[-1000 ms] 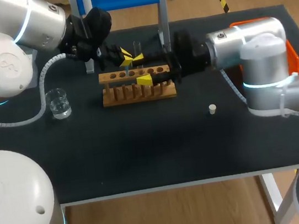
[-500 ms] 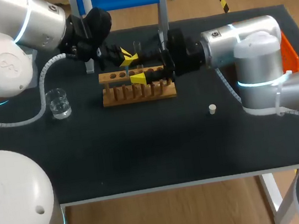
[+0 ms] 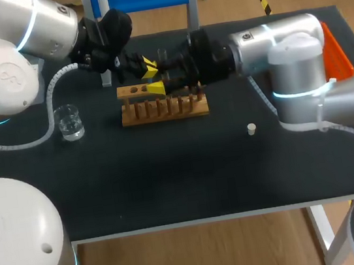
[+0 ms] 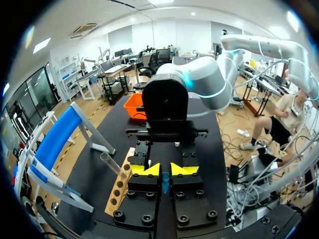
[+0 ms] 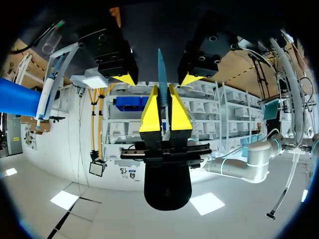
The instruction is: Invert the test tube, pick up the pipette, mount the tip to pipette, aspirate from beaker and dispense into the tube, eject the tip, return the pipette, and cap with the stopper.
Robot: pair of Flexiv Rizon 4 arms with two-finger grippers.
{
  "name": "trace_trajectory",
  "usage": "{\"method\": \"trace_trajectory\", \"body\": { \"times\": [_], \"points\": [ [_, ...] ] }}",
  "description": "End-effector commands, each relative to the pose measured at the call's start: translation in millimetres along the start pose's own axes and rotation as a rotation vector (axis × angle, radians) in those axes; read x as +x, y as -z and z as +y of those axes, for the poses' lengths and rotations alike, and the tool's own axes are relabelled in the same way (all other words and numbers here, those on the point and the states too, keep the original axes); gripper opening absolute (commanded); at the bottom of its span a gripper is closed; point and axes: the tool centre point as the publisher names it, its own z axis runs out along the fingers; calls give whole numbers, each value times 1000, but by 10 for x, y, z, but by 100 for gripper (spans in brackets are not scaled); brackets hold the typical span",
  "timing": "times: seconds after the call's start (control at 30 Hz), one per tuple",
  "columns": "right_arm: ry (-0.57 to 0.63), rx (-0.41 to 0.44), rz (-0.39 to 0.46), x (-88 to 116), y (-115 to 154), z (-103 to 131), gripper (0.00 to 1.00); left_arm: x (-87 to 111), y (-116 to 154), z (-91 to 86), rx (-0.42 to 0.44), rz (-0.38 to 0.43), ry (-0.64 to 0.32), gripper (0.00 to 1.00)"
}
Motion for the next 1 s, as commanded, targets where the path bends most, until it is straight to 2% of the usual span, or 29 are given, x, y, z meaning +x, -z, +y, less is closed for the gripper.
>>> {"method": "trace_trajectory", "body": {
  "times": [0.03,0.43,0.53,0.6,0.87,0.9,1.0],
  "points": [
    [-1,-2,10,-53,-67,-14,50,-7,15,-10,-6,5,1,0],
    [-4,-6,16,-73,-112,-23,40,-7,15,-10,-6,5,1,0],
    [-5,-8,15,-76,-112,-25,27,-7,15,-10,-6,5,1,0],
    [-4,-11,14,-77,-111,-26,0,-7,15,-10,-6,5,1,0],
    [-2,-19,12,-68,-83,-31,0,-7,15,-10,-6,5,1,0],
    [-2,-20,11,-65,-76,-32,0,-7,15,-10,-6,5,1,100],
    [-2,-20,9,-46,-40,-38,0,-7,15,-10,-6,5,1,100]
  ]
}}
